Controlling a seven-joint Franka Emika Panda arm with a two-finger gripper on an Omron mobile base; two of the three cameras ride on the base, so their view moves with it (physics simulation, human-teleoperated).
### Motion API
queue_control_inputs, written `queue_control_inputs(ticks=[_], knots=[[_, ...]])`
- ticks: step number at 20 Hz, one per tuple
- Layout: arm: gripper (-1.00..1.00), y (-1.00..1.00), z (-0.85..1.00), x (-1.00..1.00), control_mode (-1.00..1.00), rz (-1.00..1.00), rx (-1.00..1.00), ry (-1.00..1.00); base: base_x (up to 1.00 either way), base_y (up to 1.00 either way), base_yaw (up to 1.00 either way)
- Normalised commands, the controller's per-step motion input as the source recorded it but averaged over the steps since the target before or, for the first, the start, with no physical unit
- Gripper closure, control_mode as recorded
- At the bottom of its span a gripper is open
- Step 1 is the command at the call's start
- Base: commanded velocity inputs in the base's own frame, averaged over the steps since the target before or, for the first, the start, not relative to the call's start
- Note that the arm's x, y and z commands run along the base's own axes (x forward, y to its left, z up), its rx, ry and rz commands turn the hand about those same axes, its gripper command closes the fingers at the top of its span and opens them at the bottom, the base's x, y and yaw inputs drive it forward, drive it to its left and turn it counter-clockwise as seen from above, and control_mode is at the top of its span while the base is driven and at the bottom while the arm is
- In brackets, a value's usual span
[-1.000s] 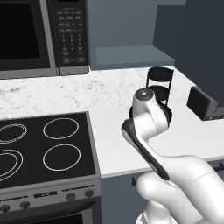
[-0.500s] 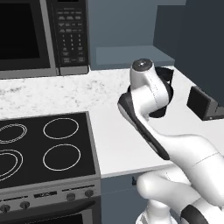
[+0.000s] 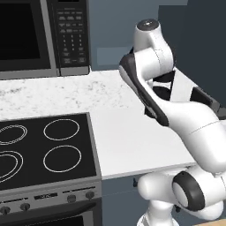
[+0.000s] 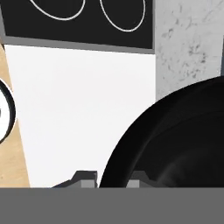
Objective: Pick up the bowls on the counter and stack them on top of one another in the open cabinet. Place the smaller bowl on top of the larger bowl.
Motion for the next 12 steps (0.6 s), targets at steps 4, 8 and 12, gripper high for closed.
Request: queue_control_inputs(ticks=[4, 8, 12], knots=[[1.0, 0.0, 1.0, 0.84, -1.0, 0.07, 0.0, 0.0, 0.0, 0.0, 0.0], [1.0, 0.0, 0.58, 0.98, -1.0, 0.08, 0.0, 0.03, 0.0, 0.0, 0.0], [1.0, 0.0, -0.35, 1.0, -1.0, 0.12, 0.01, 0.16, 0.0, 0.0, 0.0]])
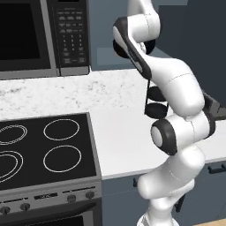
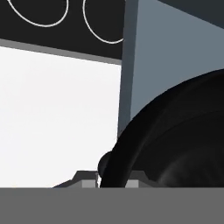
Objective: Pick up the bowls on the counter and stack them on top of one another in the open cabinet. Place the smaller bowl on top of the larger bowl.
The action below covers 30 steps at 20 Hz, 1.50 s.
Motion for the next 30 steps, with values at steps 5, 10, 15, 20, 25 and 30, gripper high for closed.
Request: queue_control_inputs(ticks=[5, 10, 15, 20, 25, 30], knots=[[1.0, 0.0, -0.23, 1.0, -1.0, 0.1, 0.0, 0.07, 0.0, 0.0, 0.0], [-1.0, -0.08, -0.27, 0.86, -1.0, 0.08, 0.0, 0.0, 0.0, 0.0, 0.0], [-1.0, -0.17, -0.06, 0.64, -1.0, 0.04, 0.0, 0.0, 0.0, 0.0, 0.0], [-1.0, -0.18, 0.0, 0.14, -1.0, 0.03, 0.0, -0.02, 0.0, 0.0, 0.0], [-1.0, -0.03, 0.0, -0.89, -1.0, 0.02, 0.02, -0.1, 0.0, 0.0, 0.0], [-1.0, 0.0, -0.12, -1.0, -1.0, 0.0, 0.01, -0.12, 0.0, 0.0, 0.0]])
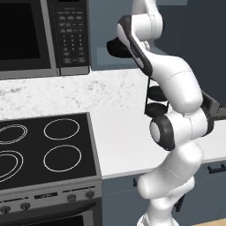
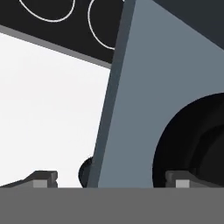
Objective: Pick up the bowls on the counter and stack them on top of one another in the open cabinet. Place the smaller bowl on top of the larger bowl.
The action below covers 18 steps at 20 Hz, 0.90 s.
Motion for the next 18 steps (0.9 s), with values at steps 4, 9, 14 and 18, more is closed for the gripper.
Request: queue_control_inputs(ticks=[4, 9, 14, 18], knots=[[-1.0, 0.02, -0.77, -1.0, -1.0, 0.0, 0.0, -0.16, 0.0, 0.0, 0.0], [-1.0, 0.34, -0.99, -1.0, -1.0, 0.0, -0.08, -0.24, 0.0, 0.0, 0.0], [-1.0, 0.81, -0.76, -1.0, -1.0, 0.0, -0.04, -0.03, 0.0, 0.0, 0.0], [-1.0, 0.71, -0.63, -0.85, -1.0, -0.01, 0.01, 0.17, 0.0, 0.0, 0.0]])
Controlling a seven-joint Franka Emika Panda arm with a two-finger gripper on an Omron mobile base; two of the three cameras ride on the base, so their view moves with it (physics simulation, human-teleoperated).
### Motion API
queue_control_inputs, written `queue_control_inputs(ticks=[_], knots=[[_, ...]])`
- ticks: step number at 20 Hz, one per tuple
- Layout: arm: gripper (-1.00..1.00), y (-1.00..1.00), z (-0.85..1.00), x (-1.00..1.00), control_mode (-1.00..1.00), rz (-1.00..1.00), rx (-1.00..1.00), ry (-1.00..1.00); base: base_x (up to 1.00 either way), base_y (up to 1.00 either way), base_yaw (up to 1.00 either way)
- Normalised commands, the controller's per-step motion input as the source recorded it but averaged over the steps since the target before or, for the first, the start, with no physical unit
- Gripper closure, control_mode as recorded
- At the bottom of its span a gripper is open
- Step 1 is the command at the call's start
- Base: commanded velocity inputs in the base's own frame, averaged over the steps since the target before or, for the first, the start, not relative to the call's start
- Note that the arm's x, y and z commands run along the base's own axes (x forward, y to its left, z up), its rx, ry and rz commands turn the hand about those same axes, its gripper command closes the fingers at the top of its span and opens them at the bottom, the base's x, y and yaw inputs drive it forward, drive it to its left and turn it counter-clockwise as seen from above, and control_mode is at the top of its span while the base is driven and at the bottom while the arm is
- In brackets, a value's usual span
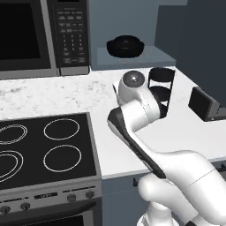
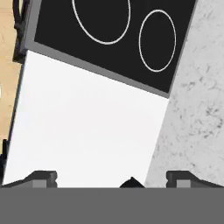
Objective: Pick up the bowls on the counter and stack them on top of one another in the open cabinet. Place the smaller bowl on top of the larger bowl.
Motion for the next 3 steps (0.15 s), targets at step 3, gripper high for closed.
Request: queue_control_inputs(ticks=[3], knots=[[-1.0, 0.01, -0.1, -0.03, -1.0, 0.0, 0.05, 0.06, 0.0, 0.0, 0.0]])
